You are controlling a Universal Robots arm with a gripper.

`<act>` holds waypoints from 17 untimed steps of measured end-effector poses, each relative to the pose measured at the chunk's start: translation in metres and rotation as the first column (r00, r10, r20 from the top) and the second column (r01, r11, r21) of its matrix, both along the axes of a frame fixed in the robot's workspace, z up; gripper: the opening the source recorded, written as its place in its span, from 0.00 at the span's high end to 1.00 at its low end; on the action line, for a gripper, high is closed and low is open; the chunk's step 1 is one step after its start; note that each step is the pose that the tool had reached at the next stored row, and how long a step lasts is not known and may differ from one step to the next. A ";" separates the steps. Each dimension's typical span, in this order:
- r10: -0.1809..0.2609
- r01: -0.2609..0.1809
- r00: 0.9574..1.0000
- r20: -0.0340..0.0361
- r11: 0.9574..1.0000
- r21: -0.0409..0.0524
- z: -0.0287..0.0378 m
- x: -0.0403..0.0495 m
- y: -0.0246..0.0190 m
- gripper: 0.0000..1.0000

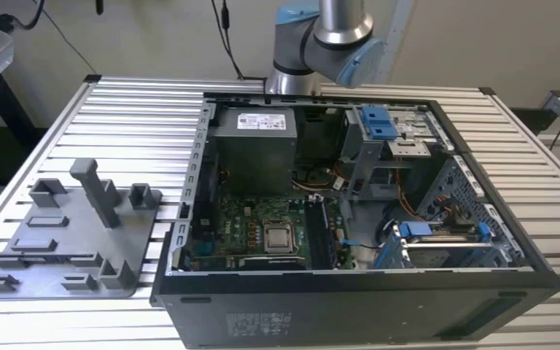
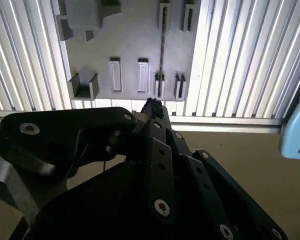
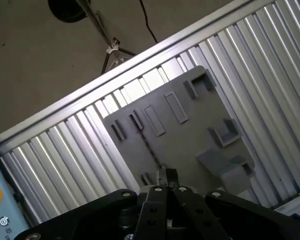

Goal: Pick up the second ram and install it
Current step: 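Pick up the second ram and move it above second insertion slot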

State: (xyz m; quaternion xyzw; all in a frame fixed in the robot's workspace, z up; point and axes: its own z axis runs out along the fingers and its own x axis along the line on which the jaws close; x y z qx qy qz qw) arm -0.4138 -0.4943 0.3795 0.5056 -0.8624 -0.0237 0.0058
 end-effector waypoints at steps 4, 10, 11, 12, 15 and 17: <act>0.070 -0.070 0.998 0.004 0.998 -0.002 -0.0009 0.0000 0.0000 0.89; 0.167 -0.167 0.986 0.018 0.986 -0.005 -0.0030 0.0000 0.0000 0.89; 0.183 -0.183 0.983 0.021 0.983 -0.006 -0.0034 0.0000 0.0000 0.89; 0.197 -0.197 0.980 0.024 0.980 -0.007 -0.0039 0.0000 0.0000 0.89; 0.239 -0.239 0.971 0.030 0.971 -0.010 -0.0052 0.0001 0.0000 0.89; 0.267 -0.267 0.963 0.030 0.964 -0.011 -0.0058 0.0000 0.0000 0.89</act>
